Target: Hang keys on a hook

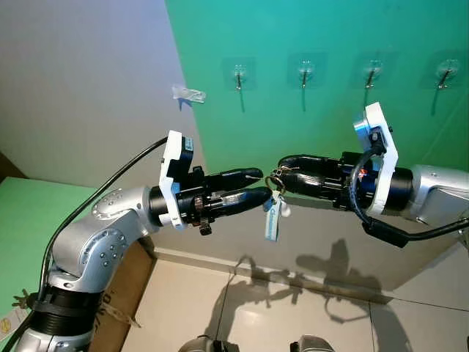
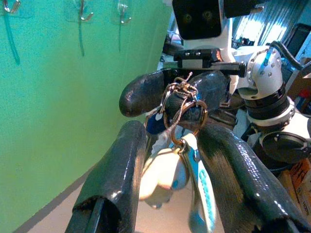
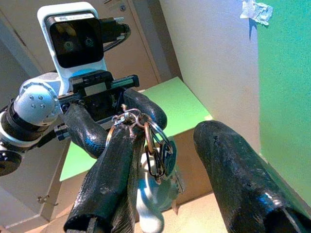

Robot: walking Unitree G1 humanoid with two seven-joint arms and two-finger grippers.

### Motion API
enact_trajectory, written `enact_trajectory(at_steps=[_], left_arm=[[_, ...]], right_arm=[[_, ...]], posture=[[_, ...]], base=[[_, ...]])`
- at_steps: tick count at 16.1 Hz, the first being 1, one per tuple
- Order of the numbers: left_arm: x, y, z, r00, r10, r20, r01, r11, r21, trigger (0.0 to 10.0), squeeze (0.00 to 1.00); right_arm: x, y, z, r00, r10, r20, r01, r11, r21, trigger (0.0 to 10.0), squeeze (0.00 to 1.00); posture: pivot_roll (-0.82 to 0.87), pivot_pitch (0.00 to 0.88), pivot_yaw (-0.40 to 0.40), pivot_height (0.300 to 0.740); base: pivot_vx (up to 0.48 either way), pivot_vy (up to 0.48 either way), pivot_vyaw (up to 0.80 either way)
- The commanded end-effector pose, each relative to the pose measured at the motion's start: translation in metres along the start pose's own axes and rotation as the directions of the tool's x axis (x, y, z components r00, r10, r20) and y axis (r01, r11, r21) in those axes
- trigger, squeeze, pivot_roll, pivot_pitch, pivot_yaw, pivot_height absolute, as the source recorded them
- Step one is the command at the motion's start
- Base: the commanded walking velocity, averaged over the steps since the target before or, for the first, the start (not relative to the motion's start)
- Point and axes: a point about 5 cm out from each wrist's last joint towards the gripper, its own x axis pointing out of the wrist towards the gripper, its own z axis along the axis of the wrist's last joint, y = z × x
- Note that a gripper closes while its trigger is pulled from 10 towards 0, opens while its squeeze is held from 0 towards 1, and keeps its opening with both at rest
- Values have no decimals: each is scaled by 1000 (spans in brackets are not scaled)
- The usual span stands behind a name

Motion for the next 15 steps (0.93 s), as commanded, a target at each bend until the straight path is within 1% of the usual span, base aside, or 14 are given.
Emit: enact_trajectory(at_steps=[1, 2, 3, 4, 9, 12, 15], left_arm=[[-1, 0, 4, 1000, -2, 13, 2, 1000, 2, 6039, 0], [-1, 0, 4, 1000, -2, 14, 2, 1000, 2, 1765, 0], [0, -1, 5, 999, -30, 36, 31, 999, -26, 0, 0], [0, -4, 5, 997, -63, 52, 66, 997, -48, 0, 0], [0, -10, 5, 989, -127, 69, 131, 990, -56, 0, 0], [-2, -11, 5, 989, -128, 74, 133, 989, -62, 0, 0], [-3, -4, 6, 994, -71, 84, 75, 996, -53, 0, 0]], right_arm=[[3, 7, 2, 1000, 27, 4, -27, 999, -19, 10000, 0], [3, 7, 2, 1000, 29, 4, -28, 999, -20, 10000, 0], [3, 8, 3, 999, 35, 9, -35, 999, -16, 10000, 0], [3, 8, 3, 999, 41, 12, -41, 999, -14, 10000, 0], [5, 10, 5, 998, 54, 12, -54, 998, -19, 10000, 0], [5, 9, 5, 998, 54, 12, -54, 998, -17, 10000, 0], [6, 8, 4, 999, 48, 16, -47, 999, -12, 10000, 0]], posture=[[-277, 73, 124, 720], [-277, 72, 123, 720], [-277, 68, 121, 720], [-277, 66, 120, 720], [-278, 54, 115, 720], [-274, 52, 114, 720], [-271, 58, 115, 720]], base=[[0, 0, 0], [0, 0, 0], [0, 0, 0], [0, 0, 0], [0, 0, 0], [0, 0, 0], [0, 0, 0]])
